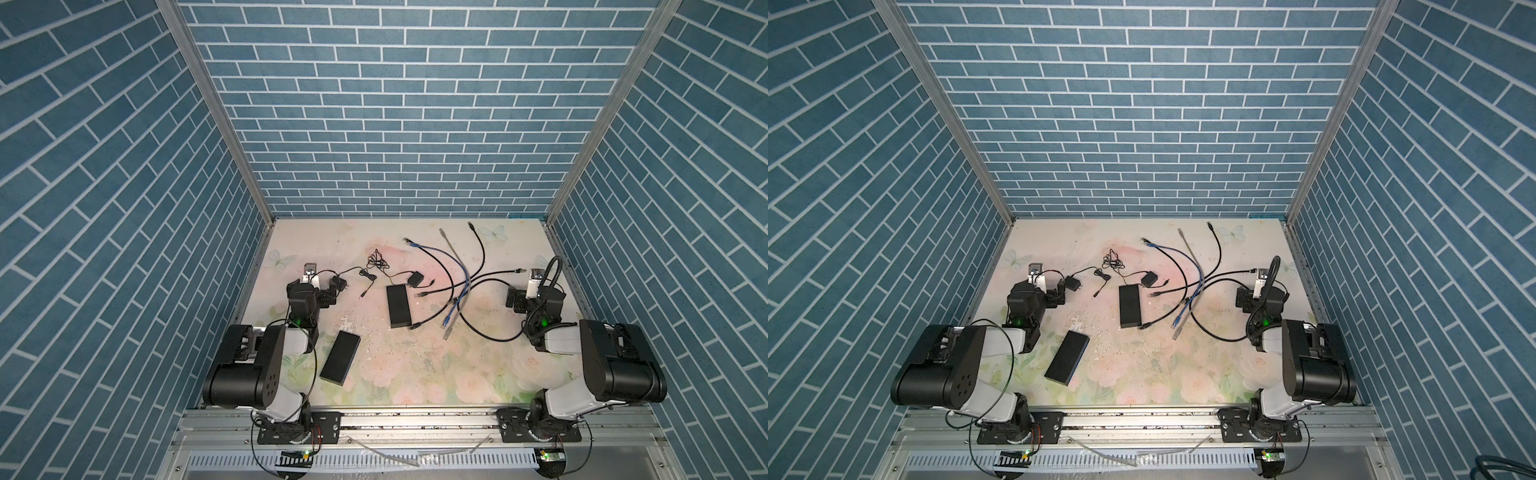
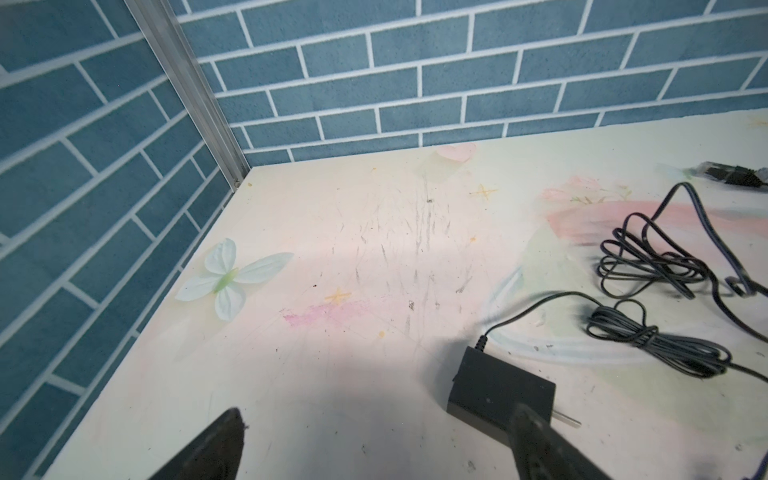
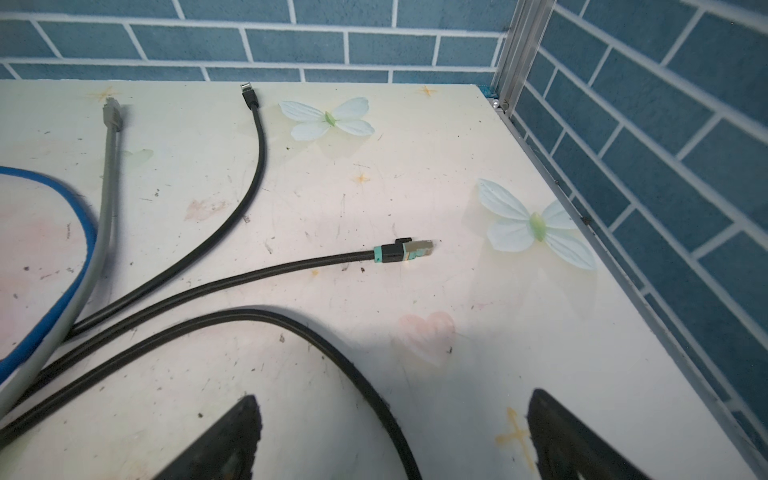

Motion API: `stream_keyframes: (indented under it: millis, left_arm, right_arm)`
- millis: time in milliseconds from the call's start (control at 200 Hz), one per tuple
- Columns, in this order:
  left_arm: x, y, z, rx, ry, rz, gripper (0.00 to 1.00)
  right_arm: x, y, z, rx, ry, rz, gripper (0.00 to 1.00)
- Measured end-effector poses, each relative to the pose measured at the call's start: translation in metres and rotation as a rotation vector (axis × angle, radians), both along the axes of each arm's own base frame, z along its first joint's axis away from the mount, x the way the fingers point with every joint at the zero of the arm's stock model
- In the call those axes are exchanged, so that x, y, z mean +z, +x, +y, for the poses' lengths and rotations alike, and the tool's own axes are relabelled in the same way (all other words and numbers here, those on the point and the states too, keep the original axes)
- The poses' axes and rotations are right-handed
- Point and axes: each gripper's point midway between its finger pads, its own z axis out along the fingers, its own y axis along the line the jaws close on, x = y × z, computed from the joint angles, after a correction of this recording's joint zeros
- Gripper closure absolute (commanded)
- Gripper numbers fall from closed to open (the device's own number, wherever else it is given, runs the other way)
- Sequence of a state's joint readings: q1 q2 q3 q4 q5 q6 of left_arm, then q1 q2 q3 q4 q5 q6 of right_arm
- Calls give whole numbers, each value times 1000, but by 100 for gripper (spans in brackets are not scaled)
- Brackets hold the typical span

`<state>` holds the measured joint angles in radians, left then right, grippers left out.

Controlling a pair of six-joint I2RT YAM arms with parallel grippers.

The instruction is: Insert the plug into the switch port

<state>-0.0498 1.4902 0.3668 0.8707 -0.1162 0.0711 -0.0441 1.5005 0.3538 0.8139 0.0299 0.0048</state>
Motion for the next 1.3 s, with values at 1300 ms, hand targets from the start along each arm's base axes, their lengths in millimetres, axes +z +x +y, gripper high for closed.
stream_keyframes:
  millis: [1300]
  left_arm:
    - [51,-22,-89,-46,-121,259,0]
  right_arm:
    - [50,-1,118,81,251,425,16]
